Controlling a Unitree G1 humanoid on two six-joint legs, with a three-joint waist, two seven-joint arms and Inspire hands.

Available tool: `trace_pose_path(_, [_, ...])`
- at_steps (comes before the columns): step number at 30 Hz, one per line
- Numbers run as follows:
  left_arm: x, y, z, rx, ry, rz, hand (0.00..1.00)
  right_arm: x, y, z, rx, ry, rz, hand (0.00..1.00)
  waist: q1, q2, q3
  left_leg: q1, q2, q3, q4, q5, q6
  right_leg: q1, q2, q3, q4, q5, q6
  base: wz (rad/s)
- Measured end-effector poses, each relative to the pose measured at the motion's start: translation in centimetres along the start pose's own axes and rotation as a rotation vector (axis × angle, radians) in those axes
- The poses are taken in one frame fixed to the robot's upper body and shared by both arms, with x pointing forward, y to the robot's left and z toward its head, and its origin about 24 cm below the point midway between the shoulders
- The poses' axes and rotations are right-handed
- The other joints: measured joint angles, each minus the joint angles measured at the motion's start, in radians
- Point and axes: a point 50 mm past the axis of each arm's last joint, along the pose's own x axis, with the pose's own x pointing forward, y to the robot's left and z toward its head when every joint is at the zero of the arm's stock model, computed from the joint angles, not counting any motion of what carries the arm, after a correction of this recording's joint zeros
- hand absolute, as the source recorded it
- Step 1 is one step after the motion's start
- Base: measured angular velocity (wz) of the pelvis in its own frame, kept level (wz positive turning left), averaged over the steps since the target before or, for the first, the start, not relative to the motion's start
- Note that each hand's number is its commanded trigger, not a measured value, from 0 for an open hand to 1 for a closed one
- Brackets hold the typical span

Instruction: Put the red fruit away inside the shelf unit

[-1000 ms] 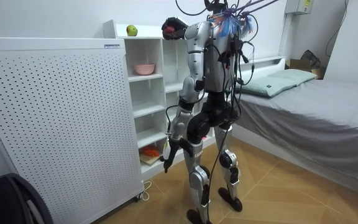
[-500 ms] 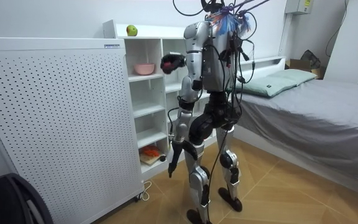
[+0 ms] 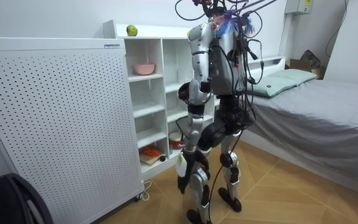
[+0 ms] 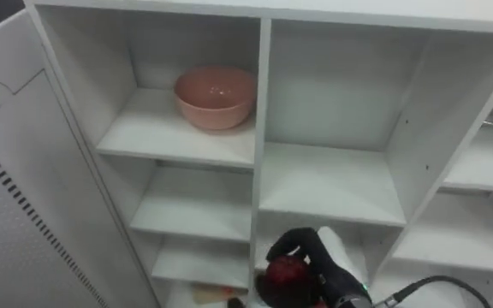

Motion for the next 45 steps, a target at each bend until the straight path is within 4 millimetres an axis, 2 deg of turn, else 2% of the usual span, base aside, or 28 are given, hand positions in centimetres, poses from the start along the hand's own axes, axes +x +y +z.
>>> trace_pose_path(2, [0.0, 0.1, -0.2, -0.021, 0.004, 0.018, 0.0, 0.5, -0.7, -0.5, -0.002, 0.026, -0.06, 1.0, 0.002, -0.007, 0.0018, -0.066, -0.003, -0.005, 0.046, 0.0, 0.0, -0.071, -0.011, 0.0, 0.055, -0.027, -0.008, 0.08])
trace_pose_path(6, [0.0, 0.3, 0.2, -0.015, -0.02, 0.041, 0.0, 1.3, -2.5, -1.0, -0.004, 0.054, -0.153, 1.0, 0.024, -0.02, 0.0076, -0.161, -0.005, -0.008, 0.11, 0.0, -0.001, -0.179, -0.024, 0.007, 0.151, -0.052, -0.018, 0.06])
trace_pose_path(8, [0.0, 0.5, 0.5, -0.016, -0.033, 0.053, 0.0, 1.7, -3.5, -0.9, -0.015, 0.051, -0.204, 1.0, 0.03, -0.034, 0.0145, -0.227, -0.004, -0.009, 0.155, -0.001, -0.003, -0.25, -0.034, 0.007, 0.215, -0.068, -0.027, 0.1])
trace_pose_path(11, [0.0, 0.5, 0.6, -0.02, -0.037, 0.056, 0.0, 1.9, -3.7, -0.5, -0.01, 0.04, -0.244, 1.0, 0.032, -0.041, 0.0153, -0.3, -0.004, -0.015, 0.21, -0.004, -0.007, -0.327, -0.044, 0.006, 0.284, -0.086, -0.04, 0.08])
trace_pose_path(16, [0.0, 0.5, 1.2, -0.063, -0.056, 0.052, 0.0, 2.1, -4.2, -0.4, 0.042, 0.051, -0.299, 1.0, 0.036, -0.039, 0.0164, -0.412, -0.001, -0.034, 0.293, -0.011, -0.015, -0.432, -0.052, -0.001, 0.372, -0.107, -0.054, 0.07])
trace_pose_path(20, [0.0, 1.3, 1.2, -0.092, -0.063, 0.069, 0.0, 2.1, -4.9, -0.5, 0.037, 0.053, -0.325, 1.0, 0.059, -0.032, 0.0158, -0.507, 0.012, -0.047, 0.362, -0.023, -0.027, -0.519, -0.054, -0.008, 0.433, -0.118, -0.065, -0.01])
trace_pose_path(23, [0.0, 2.1, 1.6, -0.088, -0.082, 0.089, 0.0, 2.8, -5.7, -0.2, 0.031, 0.054, -0.335, 1.0, 0.07, -0.031, 0.0153, -0.56, 0.008, -0.049, 0.391, -0.022, -0.032, -0.577, -0.074, -0.012, 0.479, -0.127, -0.078, 0.07])
trace_pose_path(26, [0.0, 2.1, 2.0, -0.089, -0.095, 0.092, 0.0, 3.4, -7.2, -0.2, 0.016, 0.071, -0.368, 1.0, 0.089, -0.029, 0.0154, -0.588, -0.004, -0.058, 0.397, -0.02, -0.034, -0.609, -0.084, -0.014, 0.502, -0.132, -0.089, 0.13])
trace_pose_path(29, [0.0, 2.1, 2.3, -0.099, -0.096, 0.086, 0.0, 3.6, -8.5, 0.0, 0.028, 0.075, -0.414, 1.0, 0.118, -0.028, 0.0154, -0.61, -0.006, -0.07, 0.398, -0.017, -0.039, -0.622, -0.089, -0.029, 0.508, -0.135, -0.094, 0.18])
trace_pose_path(32, [-0.1, 1.8, 2.0, -0.098, -0.087, 0.078, 0.0, 4.3, -9.3, 0.6, 0.018, 0.069, -0.442, 1.0, 0.13, -0.027, 0.0158, -0.624, -0.007, -0.073, 0.396, -0.006, -0.047, -0.628, -0.104, -0.047, 0.514, -0.138, -0.101, 0.16])
trace_pose_path(38, [-0.3, 2.2, 0.5, -0.082, -0.058, 0.087, 0.0, 5.5, -11.9, 2.6, -0.025, 0.052, -0.538, 1.0, 0.136, -0.036, 0.0172, -0.67, -0.022, -0.064, 0.409, 0.002, -0.041, -0.672, -0.138, -0.054, 0.553, -0.157, -0.092, 0.18])
trace_pose_path(41, [-0.4, 3.0, 0.7, -0.075, -0.073, 0.116, 0.0, 5.9, -12.7, 3.7, -0.04, 0.032, -0.59, 1.0, 0.135, -0.045, 0.0198, -0.691, -0.02, -0.065, 0.415, 0.004, -0.04, -0.687, -0.139, -0.058, 0.56, -0.162, -0.091, 0.09])
trace_pose_path(45, [-0.5, 3.4, 0.7, -0.071, -0.077, 0.134, 0.0, 6.3, -13.5, 5.1, -0.052, -0.003, -0.638, 1.0, 0.134, -0.046, 0.019, -0.704, -0.022, -0.077, 0.426, 0.005, -0.041, -0.692, -0.138, -0.068, 0.56, -0.165, -0.091, 0.0])
